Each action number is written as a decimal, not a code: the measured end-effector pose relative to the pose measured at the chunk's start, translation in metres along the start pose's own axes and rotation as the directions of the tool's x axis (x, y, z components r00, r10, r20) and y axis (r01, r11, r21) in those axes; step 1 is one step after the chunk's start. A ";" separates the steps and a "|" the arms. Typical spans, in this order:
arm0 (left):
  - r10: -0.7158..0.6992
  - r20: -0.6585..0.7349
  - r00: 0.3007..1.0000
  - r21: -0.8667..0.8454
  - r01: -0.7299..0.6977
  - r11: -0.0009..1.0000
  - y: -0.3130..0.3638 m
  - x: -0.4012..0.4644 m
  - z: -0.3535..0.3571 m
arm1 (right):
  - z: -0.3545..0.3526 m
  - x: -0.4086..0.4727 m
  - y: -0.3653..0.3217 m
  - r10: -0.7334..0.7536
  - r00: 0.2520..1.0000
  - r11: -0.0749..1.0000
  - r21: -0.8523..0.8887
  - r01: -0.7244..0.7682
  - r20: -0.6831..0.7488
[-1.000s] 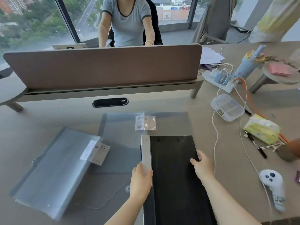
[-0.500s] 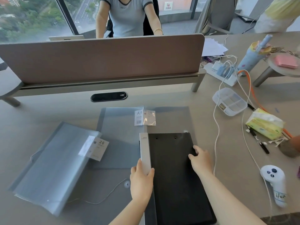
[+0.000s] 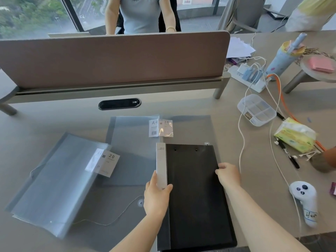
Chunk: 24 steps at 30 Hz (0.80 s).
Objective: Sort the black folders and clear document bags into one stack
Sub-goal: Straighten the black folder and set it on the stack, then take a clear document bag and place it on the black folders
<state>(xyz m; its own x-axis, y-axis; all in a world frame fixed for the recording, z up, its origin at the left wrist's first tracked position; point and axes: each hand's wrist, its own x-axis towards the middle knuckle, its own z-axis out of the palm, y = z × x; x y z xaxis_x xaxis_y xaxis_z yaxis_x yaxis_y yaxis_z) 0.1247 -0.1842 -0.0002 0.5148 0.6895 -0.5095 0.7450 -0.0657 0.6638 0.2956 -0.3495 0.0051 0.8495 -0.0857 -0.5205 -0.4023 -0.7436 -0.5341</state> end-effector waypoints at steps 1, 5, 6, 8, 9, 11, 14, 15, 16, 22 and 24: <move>0.006 0.006 1.000 0.008 -0.006 1.000 0.002 0.002 0.000 | 0.000 0.001 0.001 0.003 1.000 1.000 0.009 -0.003 -0.006; 0.017 0.028 0.999 0.049 -0.019 0.999 0.005 0.008 -0.002 | 0.002 0.003 -0.002 -0.013 1.000 1.000 0.005 0.013 -0.007; 0.023 0.032 0.999 0.056 -0.025 0.998 0.005 0.008 -0.002 | 0.002 0.004 -0.002 -0.021 1.000 1.000 -0.011 0.021 -0.004; 0.027 0.040 0.999 0.040 -0.029 0.999 0.004 0.008 -0.003 | 0.003 0.001 -0.006 -0.032 0.999 0.997 -0.068 0.032 -0.004; 0.023 0.034 0.999 0.022 -0.024 0.999 0.003 0.009 -0.005 | 0.005 -0.001 -0.010 -0.044 0.999 0.993 -0.107 0.042 -0.015; 0.020 0.004 1.000 -0.006 -0.020 1.000 0.003 0.010 -0.012 | 0.012 -0.007 -0.018 -0.093 0.993 0.983 -0.167 0.081 -0.066; 0.044 -0.076 0.996 -0.004 -0.044 0.999 0.002 0.017 -0.032 | 0.030 -0.023 -0.041 -0.248 0.964 0.959 -0.162 0.231 -0.094; 0.052 -0.102 0.993 0.001 -0.052 0.999 0.001 0.021 -0.041 | 0.038 -0.029 -0.050 -0.318 0.944 0.940 -0.163 0.301 -0.088; 0.061 -0.128 0.990 0.010 -0.060 0.998 -0.001 0.026 -0.051 | 0.045 -0.037 -0.060 -0.385 0.920 0.915 -0.165 0.369 -0.077; 0.100 -0.267 0.959 0.119 -0.071 0.990 -0.016 0.054 -0.110 | 0.096 -0.078 -0.117 -0.631 0.768 0.768 -0.054 0.638 0.109; 0.108 -0.312 0.944 0.163 -0.059 0.985 -0.025 0.062 -0.128 | 0.114 -0.090 -0.132 -0.667 0.725 0.731 -0.038 0.681 0.173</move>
<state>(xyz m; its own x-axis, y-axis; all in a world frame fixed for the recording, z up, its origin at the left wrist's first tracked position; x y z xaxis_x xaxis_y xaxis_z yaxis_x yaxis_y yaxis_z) 0.0835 -0.0470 0.0212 0.4344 0.8686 -0.2383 0.7726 -0.2233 0.5943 0.2330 -0.1680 0.0466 0.8252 0.5482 -0.1360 0.2978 -0.6269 -0.7199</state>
